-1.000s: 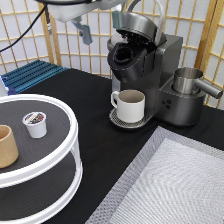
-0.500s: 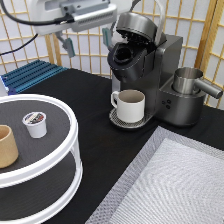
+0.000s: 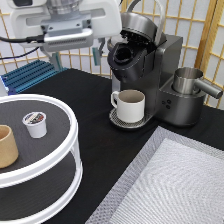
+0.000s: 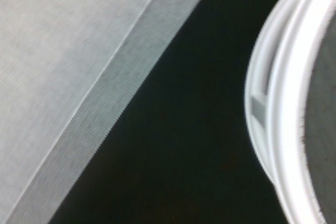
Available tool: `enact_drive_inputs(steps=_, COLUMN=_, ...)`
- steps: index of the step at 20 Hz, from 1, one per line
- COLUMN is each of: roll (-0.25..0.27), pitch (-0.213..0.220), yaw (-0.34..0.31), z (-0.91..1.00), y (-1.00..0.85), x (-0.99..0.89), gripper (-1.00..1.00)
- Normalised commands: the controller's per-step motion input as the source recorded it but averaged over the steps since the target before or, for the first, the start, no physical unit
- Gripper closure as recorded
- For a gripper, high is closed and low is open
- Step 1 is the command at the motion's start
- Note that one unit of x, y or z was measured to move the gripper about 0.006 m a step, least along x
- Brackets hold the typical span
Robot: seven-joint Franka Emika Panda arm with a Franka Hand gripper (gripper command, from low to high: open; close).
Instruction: Make coffee
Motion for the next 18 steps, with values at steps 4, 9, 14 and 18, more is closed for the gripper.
enact_drive_inputs(steps=4, roll=-0.151, pitch=-0.037, yaw=-0.223, z=-0.21, y=-0.23, x=-0.3, gripper=-1.0)
enact_drive_inputs(steps=9, roll=-0.188, pitch=-0.009, yaw=-0.199, z=-0.19, y=-0.21, x=-0.36, gripper=-1.0)
enact_drive_inputs(steps=14, roll=-0.207, pitch=-0.021, yaw=-0.18, z=-0.13, y=-0.12, x=-0.4, gripper=-1.0)
enact_drive_inputs(steps=18, roll=-0.139, pitch=-0.174, yaw=-0.098, z=-0.23, y=-0.02, x=-0.54, gripper=-1.0)
